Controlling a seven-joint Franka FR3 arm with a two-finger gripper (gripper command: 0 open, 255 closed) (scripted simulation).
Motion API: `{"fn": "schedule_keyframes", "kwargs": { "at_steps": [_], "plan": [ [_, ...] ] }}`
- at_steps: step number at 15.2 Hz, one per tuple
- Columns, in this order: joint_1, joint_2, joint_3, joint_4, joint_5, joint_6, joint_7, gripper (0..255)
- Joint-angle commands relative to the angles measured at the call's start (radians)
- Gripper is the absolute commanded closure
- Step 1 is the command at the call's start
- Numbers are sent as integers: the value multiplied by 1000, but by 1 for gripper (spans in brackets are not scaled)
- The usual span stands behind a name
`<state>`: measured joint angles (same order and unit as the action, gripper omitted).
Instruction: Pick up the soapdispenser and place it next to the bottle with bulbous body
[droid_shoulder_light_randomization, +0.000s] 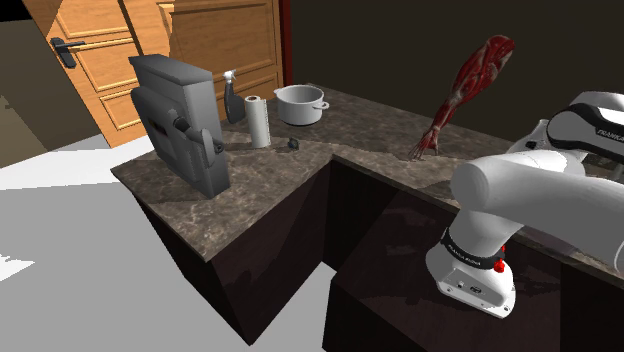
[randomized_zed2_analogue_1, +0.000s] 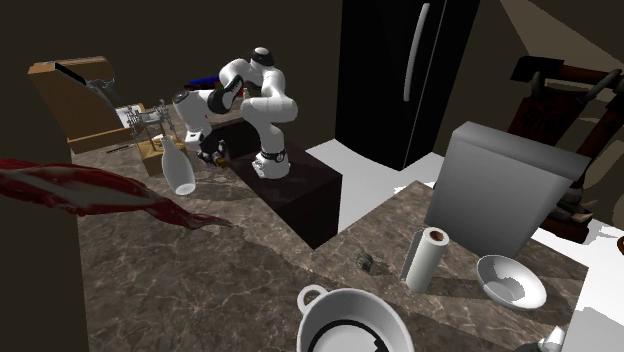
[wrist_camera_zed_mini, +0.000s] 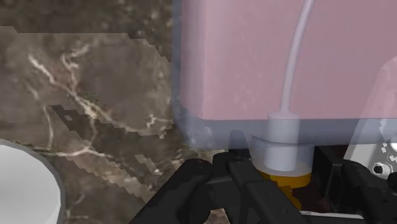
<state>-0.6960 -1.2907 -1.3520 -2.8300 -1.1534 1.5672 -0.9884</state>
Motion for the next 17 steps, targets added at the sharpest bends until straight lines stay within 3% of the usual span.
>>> {"fn": "schedule_keyframes", "kwargs": {
  "at_steps": [1,17],
  "plan": [
    [-5,-7,36,5,32,-19,-4,255],
    [0,-38,294,95,262,-172,-20,255]
  ]
}}
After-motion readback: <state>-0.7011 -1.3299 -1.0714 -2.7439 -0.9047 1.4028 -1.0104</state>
